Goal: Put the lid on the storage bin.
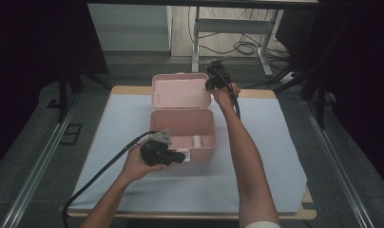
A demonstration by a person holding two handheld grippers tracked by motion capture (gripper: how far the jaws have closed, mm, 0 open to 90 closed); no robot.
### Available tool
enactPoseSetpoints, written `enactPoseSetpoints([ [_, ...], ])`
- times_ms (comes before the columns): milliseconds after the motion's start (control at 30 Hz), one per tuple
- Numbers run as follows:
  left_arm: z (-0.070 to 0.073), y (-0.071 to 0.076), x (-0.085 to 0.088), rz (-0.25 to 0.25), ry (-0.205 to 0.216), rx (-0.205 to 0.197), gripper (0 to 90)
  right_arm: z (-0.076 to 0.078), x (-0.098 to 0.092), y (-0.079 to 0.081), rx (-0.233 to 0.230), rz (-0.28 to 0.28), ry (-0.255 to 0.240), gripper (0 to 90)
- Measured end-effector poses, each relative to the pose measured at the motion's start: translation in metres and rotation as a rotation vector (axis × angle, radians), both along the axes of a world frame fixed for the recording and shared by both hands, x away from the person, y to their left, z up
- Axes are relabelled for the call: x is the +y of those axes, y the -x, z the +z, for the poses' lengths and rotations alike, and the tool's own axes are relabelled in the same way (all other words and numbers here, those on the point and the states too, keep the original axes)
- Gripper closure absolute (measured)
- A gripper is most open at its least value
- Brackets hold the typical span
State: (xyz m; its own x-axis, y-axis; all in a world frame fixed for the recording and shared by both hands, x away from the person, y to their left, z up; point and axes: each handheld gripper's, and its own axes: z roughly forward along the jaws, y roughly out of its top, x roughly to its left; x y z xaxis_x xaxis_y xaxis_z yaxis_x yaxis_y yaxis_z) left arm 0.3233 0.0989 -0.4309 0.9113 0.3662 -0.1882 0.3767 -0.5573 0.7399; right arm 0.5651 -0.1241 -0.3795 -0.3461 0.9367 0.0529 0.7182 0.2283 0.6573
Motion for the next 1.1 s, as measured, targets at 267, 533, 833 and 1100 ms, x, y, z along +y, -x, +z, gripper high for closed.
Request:
enactPoseSetpoints([
  [267, 0.000, -0.001, 0.001, 0.008, 0.006, 0.005, 86.2, 0.007, -0.001, 0.005, -0.052, -0.003, -0.013, 84.9],
  [533, 0.001, -0.002, 0.000, 0.009, 0.005, 0.004, 86.2, 0.012, -0.004, 0.015, -0.121, 0.005, -0.021, 84.9],
  [833, 0.001, -0.002, 0.001, 0.007, -0.003, -0.001, 86.1, 0.021, -0.006, 0.026, -0.185, 0.018, -0.026, 85.0],
  [1100, 0.002, -0.003, 0.002, 0.010, -0.013, -0.002, 86.0, 0.024, -0.008, 0.034, -0.229, 0.021, -0.038, 85.5],
])
